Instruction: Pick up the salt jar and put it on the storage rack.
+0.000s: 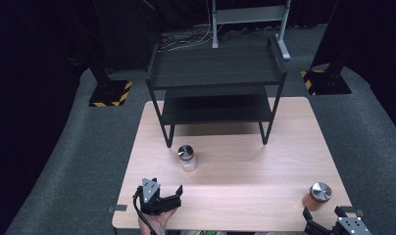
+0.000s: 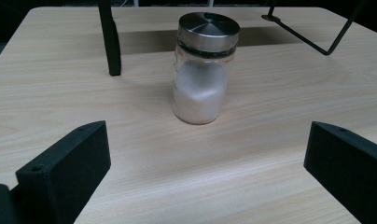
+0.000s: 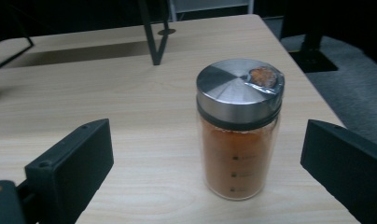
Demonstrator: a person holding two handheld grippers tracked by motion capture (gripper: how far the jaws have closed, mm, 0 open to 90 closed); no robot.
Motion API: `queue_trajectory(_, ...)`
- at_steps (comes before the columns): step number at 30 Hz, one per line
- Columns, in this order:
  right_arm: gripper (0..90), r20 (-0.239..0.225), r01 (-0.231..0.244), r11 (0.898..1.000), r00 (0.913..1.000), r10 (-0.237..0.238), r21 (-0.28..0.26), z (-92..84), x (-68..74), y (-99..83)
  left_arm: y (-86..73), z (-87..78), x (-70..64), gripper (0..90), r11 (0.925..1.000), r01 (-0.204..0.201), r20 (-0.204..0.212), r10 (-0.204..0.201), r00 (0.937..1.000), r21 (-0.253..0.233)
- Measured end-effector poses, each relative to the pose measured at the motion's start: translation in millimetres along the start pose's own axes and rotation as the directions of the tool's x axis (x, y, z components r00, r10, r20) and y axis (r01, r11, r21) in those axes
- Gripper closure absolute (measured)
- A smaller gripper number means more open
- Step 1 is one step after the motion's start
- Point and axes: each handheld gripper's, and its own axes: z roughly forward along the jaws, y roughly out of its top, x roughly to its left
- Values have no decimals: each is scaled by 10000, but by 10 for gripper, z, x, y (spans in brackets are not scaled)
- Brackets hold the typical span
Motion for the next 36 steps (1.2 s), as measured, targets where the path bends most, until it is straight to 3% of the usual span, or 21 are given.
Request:
queue_trajectory(3,0,-62,56,10000,10000,-56,51,-48,-35,-1,-30,40,11,3,9999,14,28,-15,10000,131)
queue_trajectory(6,0,-384,657,9978,9971,-652,115,-81,-85,-13,-68,89,23,3,9997,-53,2,53,10000,226)
queue_trajectory(7,0,-384,657,9978,9971,-652,115,-81,-85,-13,-68,89,23,3,9997,-53,2,53,10000,226)
queue_trajectory(13,0,-31,1623,9849,9867,-1624,609,-64,27,42,-104,204,31,3,9995,-154,-99,157,9998,282)
queue_trajectory(16,0,-36,1873,9819,9823,-1873,288,-86,65,14,-98,250,29,3,9993,-222,-122,226,9997,312)
queue_trajectory(22,0,-247,1982,9802,9798,-1982,-51,-70,78,-33,-64,389,31,1,9990,-321,-173,326,9993,300)
queue_trajectory(25,0,-662,1597,9871,9849,-1599,-86,-44,7,-47,-35,477,13,1,9985,-463,-117,467,9988,287)
queue_trajectory(36,0,-610,1392,9901,9883,-1399,-158,-53,-20,-64,78,955,-30,1,9967,-697,353,683,9970,416)
